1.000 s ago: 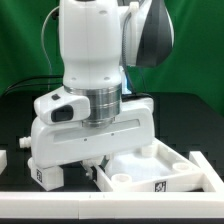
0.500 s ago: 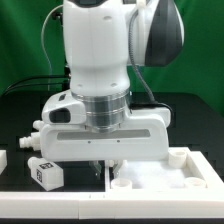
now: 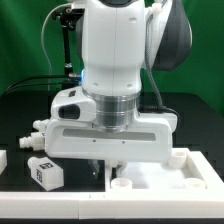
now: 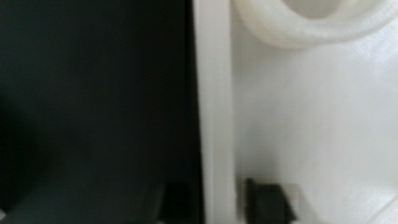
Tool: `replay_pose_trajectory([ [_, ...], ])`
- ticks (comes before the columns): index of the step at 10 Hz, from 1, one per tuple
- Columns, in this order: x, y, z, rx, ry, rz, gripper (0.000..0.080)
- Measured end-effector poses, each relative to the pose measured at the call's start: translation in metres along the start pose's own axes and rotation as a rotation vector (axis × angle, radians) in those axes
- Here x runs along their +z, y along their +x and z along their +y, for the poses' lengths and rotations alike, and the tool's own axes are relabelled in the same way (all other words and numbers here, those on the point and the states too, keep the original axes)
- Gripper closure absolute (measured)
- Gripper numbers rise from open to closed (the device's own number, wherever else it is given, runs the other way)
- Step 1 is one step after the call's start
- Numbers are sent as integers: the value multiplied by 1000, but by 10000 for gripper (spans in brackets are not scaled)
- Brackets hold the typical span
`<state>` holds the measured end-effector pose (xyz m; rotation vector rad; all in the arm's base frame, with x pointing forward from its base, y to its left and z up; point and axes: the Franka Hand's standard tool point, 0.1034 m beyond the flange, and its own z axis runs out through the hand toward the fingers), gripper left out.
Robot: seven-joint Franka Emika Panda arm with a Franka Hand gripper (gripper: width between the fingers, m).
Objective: Assemble one leg
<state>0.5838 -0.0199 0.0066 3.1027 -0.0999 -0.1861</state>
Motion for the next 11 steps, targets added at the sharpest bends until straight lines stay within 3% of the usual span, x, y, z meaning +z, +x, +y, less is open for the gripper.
replay_pose_trajectory([
  [2, -1, -2, -1, 1, 2, -1, 303],
  [3, -6, -13, -5, 5, 10, -7, 303],
  [4, -14, -26, -9, 4, 14, -19, 201],
  [6, -41, -51, -20, -1, 32, -15, 160],
  [7, -42, -59, -26, -10, 33, 18, 153],
  [11, -38, -60, -28, -15, 31, 6, 151],
])
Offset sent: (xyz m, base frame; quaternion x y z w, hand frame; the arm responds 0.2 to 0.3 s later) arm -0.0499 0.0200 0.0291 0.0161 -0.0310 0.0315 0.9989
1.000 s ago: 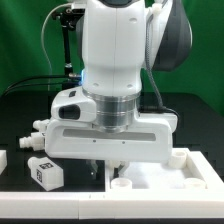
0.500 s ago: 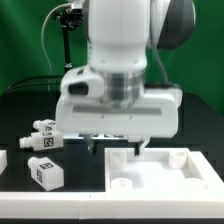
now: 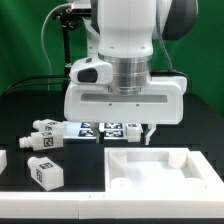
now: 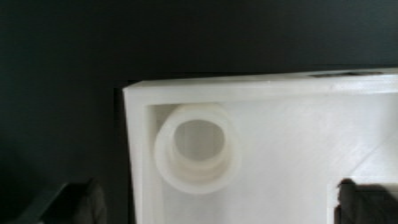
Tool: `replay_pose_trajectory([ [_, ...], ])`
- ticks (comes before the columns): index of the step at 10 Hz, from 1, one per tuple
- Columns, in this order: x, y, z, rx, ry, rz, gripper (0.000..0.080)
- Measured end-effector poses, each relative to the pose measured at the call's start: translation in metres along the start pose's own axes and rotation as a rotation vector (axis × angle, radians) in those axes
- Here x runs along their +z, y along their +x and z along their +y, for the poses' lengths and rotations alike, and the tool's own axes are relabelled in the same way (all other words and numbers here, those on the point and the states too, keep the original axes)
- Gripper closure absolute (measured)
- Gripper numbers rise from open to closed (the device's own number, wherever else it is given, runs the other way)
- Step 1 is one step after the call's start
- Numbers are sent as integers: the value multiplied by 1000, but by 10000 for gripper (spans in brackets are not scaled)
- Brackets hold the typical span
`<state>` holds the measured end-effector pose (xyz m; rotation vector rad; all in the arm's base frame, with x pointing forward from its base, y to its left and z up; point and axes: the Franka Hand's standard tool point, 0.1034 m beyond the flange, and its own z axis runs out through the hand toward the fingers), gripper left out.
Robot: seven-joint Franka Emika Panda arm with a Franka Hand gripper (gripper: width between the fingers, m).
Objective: Assemble one leg
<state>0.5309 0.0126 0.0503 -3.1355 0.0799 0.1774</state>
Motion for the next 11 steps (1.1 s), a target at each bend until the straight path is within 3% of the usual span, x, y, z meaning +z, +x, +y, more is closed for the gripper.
replay_pose_trajectory([
  [1, -2, -9, -12, 5, 1, 20, 151],
  [3, -2, -59, -39, -29, 2, 68, 151],
  [4, 1, -77, -43, -28, -4, 10, 151],
  [8, 2, -80, -40, -23, -31, -275, 151],
  [10, 12, -101, -42, -7, -49, -468, 151],
  [11, 16, -112, -44, 2, -43, -633, 151],
])
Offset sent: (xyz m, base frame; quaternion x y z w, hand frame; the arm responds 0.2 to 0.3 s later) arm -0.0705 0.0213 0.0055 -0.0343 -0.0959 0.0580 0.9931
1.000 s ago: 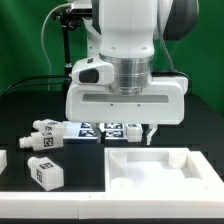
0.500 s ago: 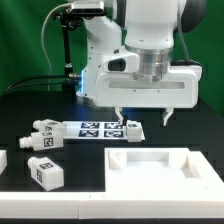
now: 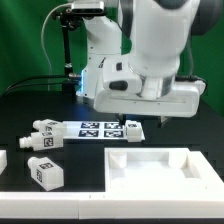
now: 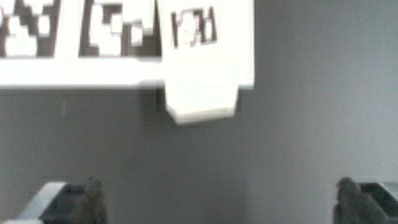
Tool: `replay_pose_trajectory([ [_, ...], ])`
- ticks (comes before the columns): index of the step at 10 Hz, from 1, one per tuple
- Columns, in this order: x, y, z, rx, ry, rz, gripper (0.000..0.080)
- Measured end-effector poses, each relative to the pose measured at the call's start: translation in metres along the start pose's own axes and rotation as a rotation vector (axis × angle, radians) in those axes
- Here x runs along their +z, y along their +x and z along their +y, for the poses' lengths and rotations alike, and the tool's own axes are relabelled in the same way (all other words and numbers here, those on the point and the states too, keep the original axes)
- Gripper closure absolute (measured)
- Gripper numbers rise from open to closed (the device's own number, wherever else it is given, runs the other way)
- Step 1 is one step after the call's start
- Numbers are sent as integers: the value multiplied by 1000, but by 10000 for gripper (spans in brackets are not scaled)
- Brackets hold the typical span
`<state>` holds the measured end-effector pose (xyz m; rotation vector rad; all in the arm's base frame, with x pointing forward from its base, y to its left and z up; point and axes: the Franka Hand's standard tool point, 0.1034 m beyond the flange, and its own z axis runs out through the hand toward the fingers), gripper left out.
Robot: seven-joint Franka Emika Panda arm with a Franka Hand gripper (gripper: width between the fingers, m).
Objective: Assemble one leg
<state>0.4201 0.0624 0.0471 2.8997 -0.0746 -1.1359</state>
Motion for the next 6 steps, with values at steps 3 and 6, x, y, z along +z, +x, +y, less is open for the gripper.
replay_pose_trajectory([
  [3, 4, 7, 1, 1, -13, -200, 151],
  [6, 21, 9, 3, 16, -12, -279, 151],
])
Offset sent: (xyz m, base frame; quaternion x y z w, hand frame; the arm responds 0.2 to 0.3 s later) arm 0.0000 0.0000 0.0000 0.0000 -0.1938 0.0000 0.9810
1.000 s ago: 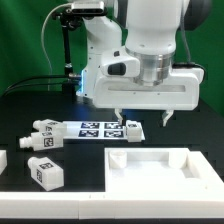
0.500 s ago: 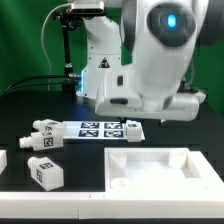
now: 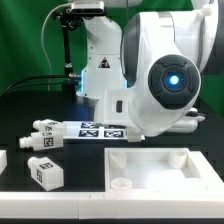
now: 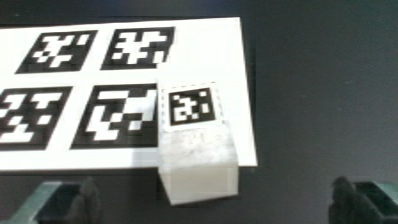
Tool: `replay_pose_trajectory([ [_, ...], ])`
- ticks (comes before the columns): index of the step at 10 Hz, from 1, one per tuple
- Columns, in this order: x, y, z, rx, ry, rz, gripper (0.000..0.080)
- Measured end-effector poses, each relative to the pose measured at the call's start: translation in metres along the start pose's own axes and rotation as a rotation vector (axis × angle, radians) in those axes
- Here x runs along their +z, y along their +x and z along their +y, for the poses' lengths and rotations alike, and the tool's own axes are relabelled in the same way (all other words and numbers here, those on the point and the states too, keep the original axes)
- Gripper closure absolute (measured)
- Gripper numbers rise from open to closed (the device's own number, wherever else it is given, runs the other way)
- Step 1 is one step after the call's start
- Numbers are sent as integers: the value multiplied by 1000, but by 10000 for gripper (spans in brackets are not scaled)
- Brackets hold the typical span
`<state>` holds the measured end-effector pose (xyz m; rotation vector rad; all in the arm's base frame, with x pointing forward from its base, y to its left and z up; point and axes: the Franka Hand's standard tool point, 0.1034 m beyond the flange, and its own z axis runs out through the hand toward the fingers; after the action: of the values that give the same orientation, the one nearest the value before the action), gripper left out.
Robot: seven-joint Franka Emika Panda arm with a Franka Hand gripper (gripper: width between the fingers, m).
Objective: Assemble one leg
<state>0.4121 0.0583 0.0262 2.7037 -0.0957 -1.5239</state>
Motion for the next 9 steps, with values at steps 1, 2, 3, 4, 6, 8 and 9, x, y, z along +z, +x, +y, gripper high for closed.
replay_pose_trajectory([
  [1, 15, 1, 1, 7, -2, -33, 151],
  [2, 26, 1, 0, 10, -7, -55, 151],
  [3, 35, -2, 0, 10, -11, -71, 151],
  [4, 41, -3, 1, 12, -12, -86, 151],
  [6, 45, -3, 0, 11, -14, -84, 151],
  [8, 45, -3, 0, 11, -13, -84, 289],
  [9, 44, -2, 0, 11, -13, -80, 427],
])
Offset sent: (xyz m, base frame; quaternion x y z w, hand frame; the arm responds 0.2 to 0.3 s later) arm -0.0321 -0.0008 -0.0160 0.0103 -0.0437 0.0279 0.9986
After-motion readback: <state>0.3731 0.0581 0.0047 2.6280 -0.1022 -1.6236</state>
